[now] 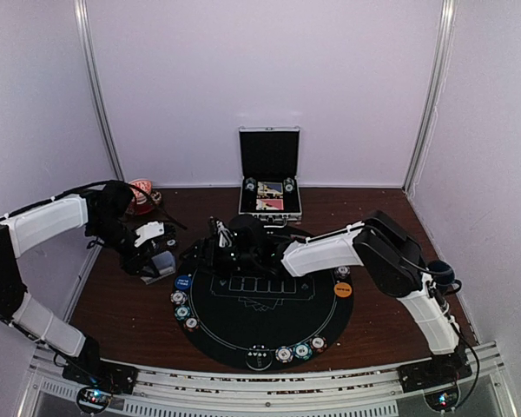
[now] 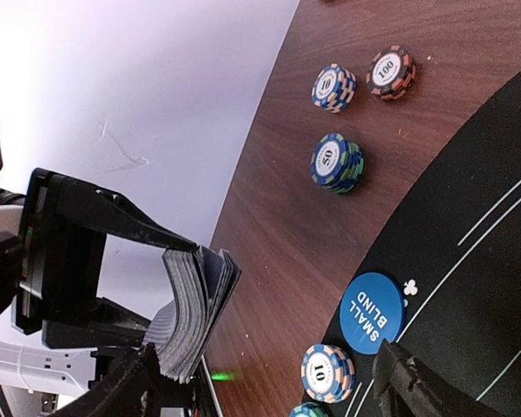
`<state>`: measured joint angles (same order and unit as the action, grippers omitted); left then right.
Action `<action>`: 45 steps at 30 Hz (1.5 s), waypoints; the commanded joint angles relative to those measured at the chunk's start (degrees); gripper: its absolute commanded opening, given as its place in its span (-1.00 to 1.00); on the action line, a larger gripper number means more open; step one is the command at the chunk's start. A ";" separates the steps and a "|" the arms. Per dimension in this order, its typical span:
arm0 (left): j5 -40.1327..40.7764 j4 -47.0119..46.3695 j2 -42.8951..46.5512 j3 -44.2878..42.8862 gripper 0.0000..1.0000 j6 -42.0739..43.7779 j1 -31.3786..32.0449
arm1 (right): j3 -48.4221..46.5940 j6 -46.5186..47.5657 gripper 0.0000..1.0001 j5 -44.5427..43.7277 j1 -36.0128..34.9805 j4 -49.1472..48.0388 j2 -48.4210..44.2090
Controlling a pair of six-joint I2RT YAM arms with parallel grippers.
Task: Distribute texas hold em gaming equipment
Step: Pass from the left arm to the right
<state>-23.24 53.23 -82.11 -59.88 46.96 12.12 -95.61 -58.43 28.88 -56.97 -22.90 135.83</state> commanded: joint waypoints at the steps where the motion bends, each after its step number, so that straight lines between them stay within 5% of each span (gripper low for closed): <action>1: -0.87 -0.50 2.15 0.95 -0.03 -3.83 3.93 | -2.17 -2.92 0.69 3.74 0.10 -4.94 1.08; 23: 5.42 -3.58 0.83 1.74 -0.03 -9.35 12.75 | -3.46 -6.04 0.39 8.40 -1.46 -4.54 4.26; 38: 6.77 -4.54 0.37 2.13 0.06 -10.22 14.17 | -3.48 -11.72 -0.23 12.00 -2.54 -11.02 4.61; 42: 6.57 -4.55 0.37 2.20 0.31 -10.24 14.44 | -3.90 -12.13 -0.58 12.16 -2.59 -11.21 4.88; 45: 6.37 -4.86 0.69 2.61 0.90 -10.22 14.49 | -3.98 -12.01 -0.92 12.07 -2.61 -10.83 4.78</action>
<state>-16.45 50.48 -81.23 -57.74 37.41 26.17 -97.69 -70.46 39.57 -59.02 -31.03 140.11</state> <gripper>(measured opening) 0.782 0.122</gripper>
